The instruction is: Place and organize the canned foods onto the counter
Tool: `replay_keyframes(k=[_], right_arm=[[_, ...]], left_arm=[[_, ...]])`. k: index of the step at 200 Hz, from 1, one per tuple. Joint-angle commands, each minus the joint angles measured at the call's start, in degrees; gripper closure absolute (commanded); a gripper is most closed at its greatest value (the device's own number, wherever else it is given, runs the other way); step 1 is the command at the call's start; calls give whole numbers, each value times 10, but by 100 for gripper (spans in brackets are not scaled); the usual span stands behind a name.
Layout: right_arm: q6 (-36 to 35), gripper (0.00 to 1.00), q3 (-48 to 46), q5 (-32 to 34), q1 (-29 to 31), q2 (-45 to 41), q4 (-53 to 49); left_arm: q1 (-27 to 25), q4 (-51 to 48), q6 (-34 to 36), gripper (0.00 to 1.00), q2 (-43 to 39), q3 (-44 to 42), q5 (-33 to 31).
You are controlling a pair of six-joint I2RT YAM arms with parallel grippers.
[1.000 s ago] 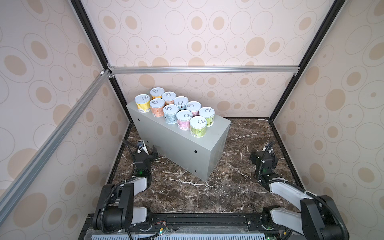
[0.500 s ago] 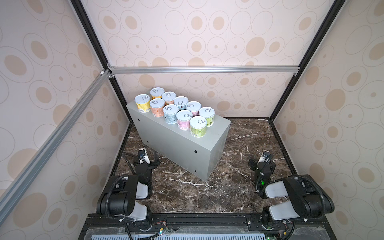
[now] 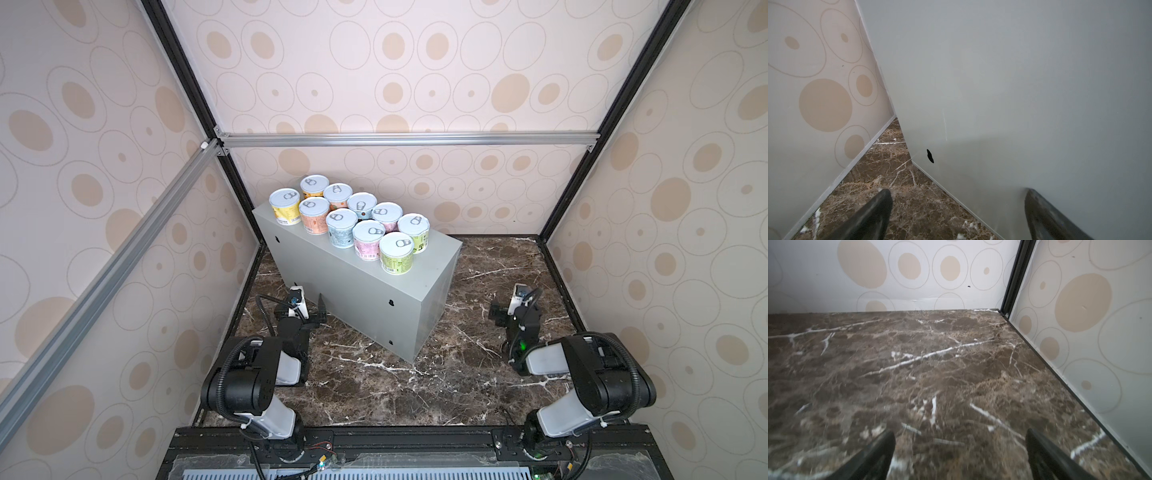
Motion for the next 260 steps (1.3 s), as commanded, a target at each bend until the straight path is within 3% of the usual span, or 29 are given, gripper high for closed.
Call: replay_keyframes(k=[1, 11, 30, 53, 260], right_arm=[[6, 0, 8, -4, 0, -4, -76], [15, 0, 17, -6, 0, -20, -125], [5, 0, 5, -5, 0, -4, -71], [11, 0, 14, -6, 0, -17, -113], [10, 0, 13, -4, 0, -15, -106]], left_arm=[[4, 2, 11, 1, 1, 7, 11], [3, 3, 10, 1, 1, 6, 11], [3, 4, 11, 1, 1, 6, 11], [3, 4, 10, 1, 1, 5, 11], [2, 5, 13, 1, 1, 5, 11]])
